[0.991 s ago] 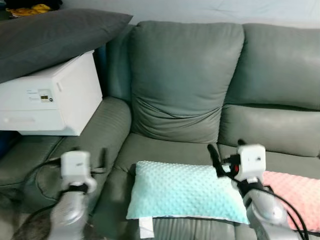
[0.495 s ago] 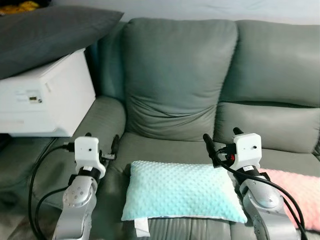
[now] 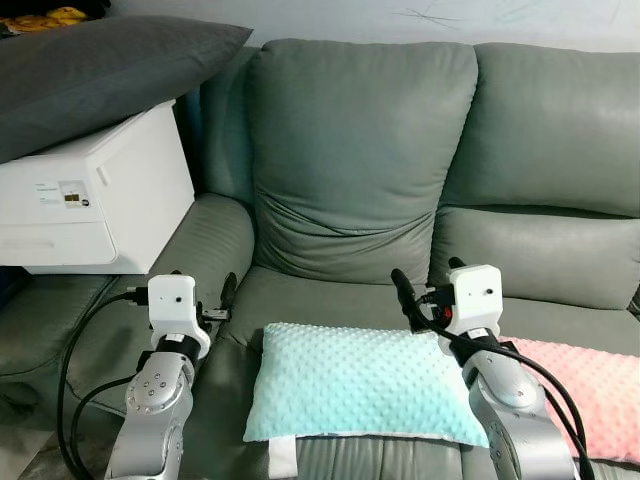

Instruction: Move the pillow to the sofa

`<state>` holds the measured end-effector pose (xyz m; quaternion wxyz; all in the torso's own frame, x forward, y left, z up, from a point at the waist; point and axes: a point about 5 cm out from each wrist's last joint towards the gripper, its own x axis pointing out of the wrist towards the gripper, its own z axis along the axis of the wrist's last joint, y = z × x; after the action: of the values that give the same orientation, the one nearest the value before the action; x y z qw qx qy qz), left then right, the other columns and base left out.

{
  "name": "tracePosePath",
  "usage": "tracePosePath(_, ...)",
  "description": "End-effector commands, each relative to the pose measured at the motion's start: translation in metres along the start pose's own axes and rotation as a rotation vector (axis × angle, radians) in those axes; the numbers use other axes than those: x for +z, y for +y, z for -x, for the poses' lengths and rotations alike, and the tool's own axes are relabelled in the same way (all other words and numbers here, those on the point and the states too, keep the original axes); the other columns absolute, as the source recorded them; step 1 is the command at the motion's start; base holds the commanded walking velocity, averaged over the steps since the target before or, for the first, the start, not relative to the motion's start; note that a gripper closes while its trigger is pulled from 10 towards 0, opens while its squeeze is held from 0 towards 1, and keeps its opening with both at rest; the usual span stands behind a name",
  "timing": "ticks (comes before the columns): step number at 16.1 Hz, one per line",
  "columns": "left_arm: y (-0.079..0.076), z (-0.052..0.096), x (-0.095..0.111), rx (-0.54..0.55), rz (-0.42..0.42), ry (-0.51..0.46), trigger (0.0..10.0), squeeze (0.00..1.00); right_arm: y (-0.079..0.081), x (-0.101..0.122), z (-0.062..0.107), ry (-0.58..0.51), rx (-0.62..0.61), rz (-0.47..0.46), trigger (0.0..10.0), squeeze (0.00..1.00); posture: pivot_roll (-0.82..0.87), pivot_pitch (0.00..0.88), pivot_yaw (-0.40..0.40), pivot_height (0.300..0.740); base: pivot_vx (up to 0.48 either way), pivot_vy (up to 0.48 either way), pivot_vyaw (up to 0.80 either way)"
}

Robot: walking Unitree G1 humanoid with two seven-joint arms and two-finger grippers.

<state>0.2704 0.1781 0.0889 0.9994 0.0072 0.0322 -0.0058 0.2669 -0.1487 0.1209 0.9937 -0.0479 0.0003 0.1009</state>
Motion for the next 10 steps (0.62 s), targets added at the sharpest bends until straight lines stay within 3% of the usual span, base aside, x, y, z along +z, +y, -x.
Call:
tracePosePath(1,0.0028,-0.0009,-0.0012,0.011,-0.013,0.025,10.0,0.0,0.0011,0.0019,-0.0039,-0.008,0.003,-0.006,10.0,0.0,-0.11,0.0,0.041,0.74,0.0,0.0,0.0)
tracePosePath(6,0.0001,0.0012,-0.0033,-0.001,0.001,0.045,10.0,0.0,0.0014,0.0,-0.0011,0.001,-0.003,-0.02,10.0,0.0,-0.11,0.0,0.044,0.74,0.0,0.0,0.0)
tracePosePath(10,-0.0011,0.0032,-0.0049,-0.004,0.012,0.054,10.0,0.0,0.0004,-0.0011,0.0013,0.009,-0.002,-0.02,10.0,0.0,-0.12,0.0,0.042,0.74,-0.283,0.0,0.0)
